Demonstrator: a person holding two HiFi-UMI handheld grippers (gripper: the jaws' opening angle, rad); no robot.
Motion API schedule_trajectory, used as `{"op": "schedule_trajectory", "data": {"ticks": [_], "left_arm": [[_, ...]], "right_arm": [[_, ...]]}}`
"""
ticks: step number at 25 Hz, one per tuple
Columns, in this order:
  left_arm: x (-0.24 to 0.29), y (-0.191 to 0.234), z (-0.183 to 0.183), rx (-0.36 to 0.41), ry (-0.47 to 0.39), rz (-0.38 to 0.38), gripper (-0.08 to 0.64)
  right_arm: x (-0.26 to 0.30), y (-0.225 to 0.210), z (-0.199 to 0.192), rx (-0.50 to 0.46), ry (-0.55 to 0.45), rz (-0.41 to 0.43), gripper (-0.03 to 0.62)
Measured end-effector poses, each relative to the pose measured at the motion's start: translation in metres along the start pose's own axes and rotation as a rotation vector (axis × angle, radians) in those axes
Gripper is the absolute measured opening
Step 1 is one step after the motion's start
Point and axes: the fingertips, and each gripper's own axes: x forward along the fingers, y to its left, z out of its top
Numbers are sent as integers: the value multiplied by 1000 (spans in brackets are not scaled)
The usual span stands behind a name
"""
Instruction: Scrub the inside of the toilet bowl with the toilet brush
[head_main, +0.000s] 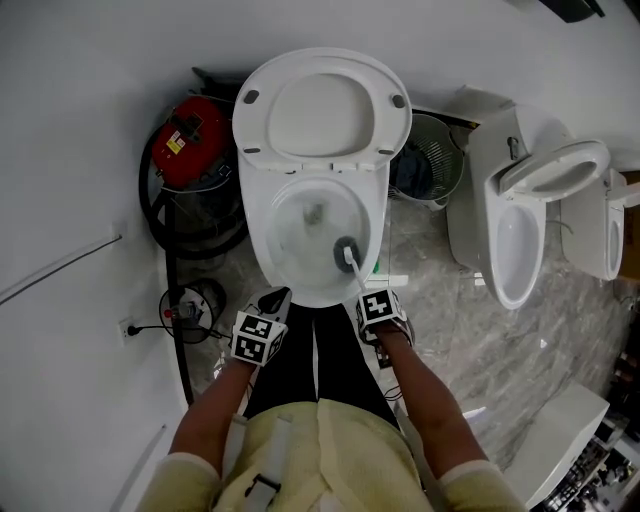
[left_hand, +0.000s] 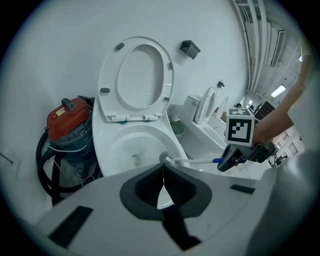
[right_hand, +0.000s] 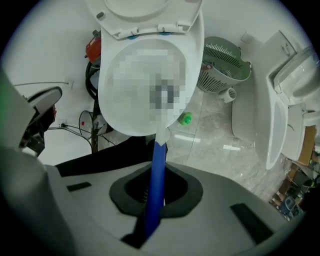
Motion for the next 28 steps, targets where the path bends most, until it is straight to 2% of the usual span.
{"op": "schedule_trajectory", "data": {"ticks": [3,15,28], "left_arm": [[-3,2,-3,-21,-2,11,14],[-10,6,-6,-82,-28,48,14],[-33,23,-24,-177,-61,142,14]], "right_arm": [[1,7,-16,-17,51,6,26],[6,38,-29,-193,110,25,26],[4,79,-6,-328,103,91,26]]}}
